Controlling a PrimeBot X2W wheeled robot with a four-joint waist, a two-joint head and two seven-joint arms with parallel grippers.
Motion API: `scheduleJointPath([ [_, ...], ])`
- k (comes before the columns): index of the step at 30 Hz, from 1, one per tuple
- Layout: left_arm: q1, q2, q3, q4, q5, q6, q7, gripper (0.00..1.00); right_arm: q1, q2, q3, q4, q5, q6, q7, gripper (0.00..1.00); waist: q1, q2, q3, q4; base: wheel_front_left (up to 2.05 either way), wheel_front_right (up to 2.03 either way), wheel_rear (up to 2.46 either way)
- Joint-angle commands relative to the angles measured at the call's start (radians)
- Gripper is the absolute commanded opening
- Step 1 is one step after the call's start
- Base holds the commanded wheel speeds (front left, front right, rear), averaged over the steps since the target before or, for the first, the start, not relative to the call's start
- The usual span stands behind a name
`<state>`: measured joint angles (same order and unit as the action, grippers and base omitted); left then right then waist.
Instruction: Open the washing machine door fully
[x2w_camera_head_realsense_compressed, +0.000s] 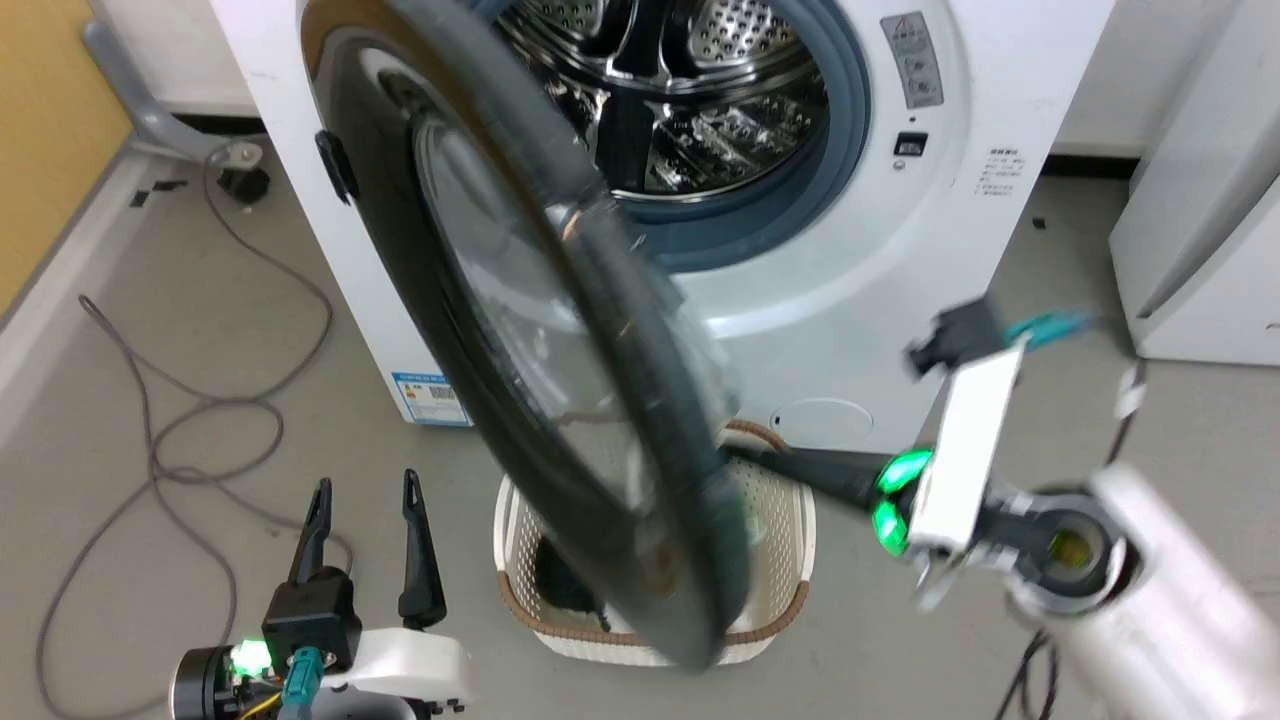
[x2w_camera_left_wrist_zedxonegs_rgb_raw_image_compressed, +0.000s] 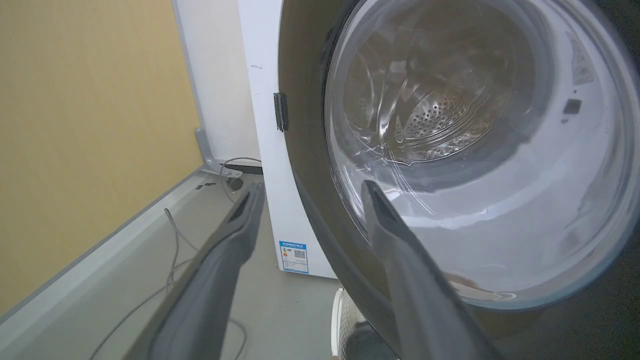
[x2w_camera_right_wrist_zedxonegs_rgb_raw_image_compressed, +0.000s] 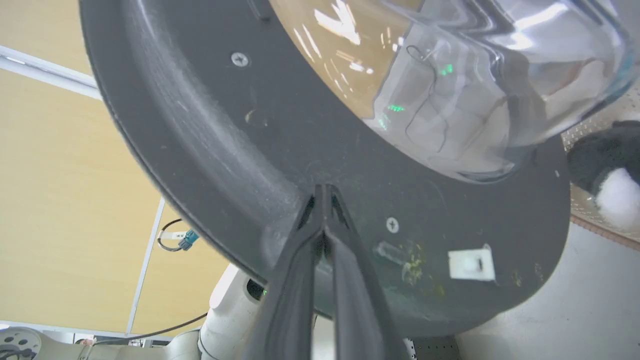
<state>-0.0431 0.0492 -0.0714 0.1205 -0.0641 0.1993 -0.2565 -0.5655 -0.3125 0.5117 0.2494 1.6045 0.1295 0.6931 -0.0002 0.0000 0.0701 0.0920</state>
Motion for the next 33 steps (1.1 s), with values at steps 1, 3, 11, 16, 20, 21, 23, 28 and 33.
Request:
scheduleJointPath([
  [1, 0.015, 0.001, 0.004, 0.003, 0.005, -0.004, -0.005, 1.00, 0.051, 0.024, 0.023, -0.036, 0.001, 0.001, 0.000, 0.00, 0.0002, 0.0000, -0.014, -0.001, 0.00, 0.00, 0.00],
  [3, 0.021, 0.001, 0.004, 0.005, 0.005, -0.004, -0.005, 1.00, 0.084, 0.041, 0.047, -0.067, -0.005, 0.001, -0.001, 0.00, 0.0002, 0.0000, -0.022, -0.003, 0.00, 0.00, 0.00],
  [11, 0.040, 0.001, 0.007, 0.019, 0.005, -0.004, -0.005, 1.00, 0.180, 0.097, 0.106, -0.133, -0.021, 0.001, -0.025, 0.00, 0.0002, 0.0000, -0.051, -0.008, 0.00, 0.00, 0.00],
  [16, 0.058, 0.001, 0.016, 0.019, 0.001, -0.002, -0.005, 1.00, 0.183, 0.075, 0.044, -0.183, -0.201, 0.001, -0.261, 0.00, 0.0002, 0.0000, -0.066, -0.019, 0.00, 0.00, 0.00],
  [20, 0.070, 0.001, 0.032, 0.016, -0.002, 0.001, -0.005, 1.00, 0.179, 0.052, -0.009, -0.159, -0.439, 0.001, -0.719, 0.00, 0.0002, 0.0000, -0.079, -0.045, 0.00, 0.00, 0.00],
  [21, 0.071, 0.001, 0.035, 0.015, -0.001, 0.002, -0.005, 1.00, 0.176, 0.037, -0.003, -0.157, -0.475, 0.001, -0.776, 0.00, 0.0002, 0.0000, -0.081, -0.051, 0.00, 0.00, 0.00],
  [23, 0.073, 0.001, 0.040, 0.011, 0.001, 0.000, -0.005, 1.00, 0.173, 0.008, -0.001, -0.136, -0.553, 0.001, -0.886, 0.00, 0.0002, 0.0000, -0.084, -0.061, 0.00, 0.00, 0.00],
  [28, 0.080, 0.001, 0.052, 0.004, 0.004, 0.002, -0.005, 1.00, 0.177, -0.015, -0.128, -0.117, -0.833, 0.001, -0.954, 0.00, 0.0002, 0.0000, -0.088, -0.083, 0.00, 0.00, 0.00],
  [33, 0.083, 0.001, 0.058, -0.005, 0.007, 0.002, -0.005, 1.00, 0.239, 0.016, -0.299, -0.229, -1.184, 0.001, -0.954, 0.00, 0.0002, 0.0000, -0.083, -0.093, 0.00, 0.00, 0.00],
])
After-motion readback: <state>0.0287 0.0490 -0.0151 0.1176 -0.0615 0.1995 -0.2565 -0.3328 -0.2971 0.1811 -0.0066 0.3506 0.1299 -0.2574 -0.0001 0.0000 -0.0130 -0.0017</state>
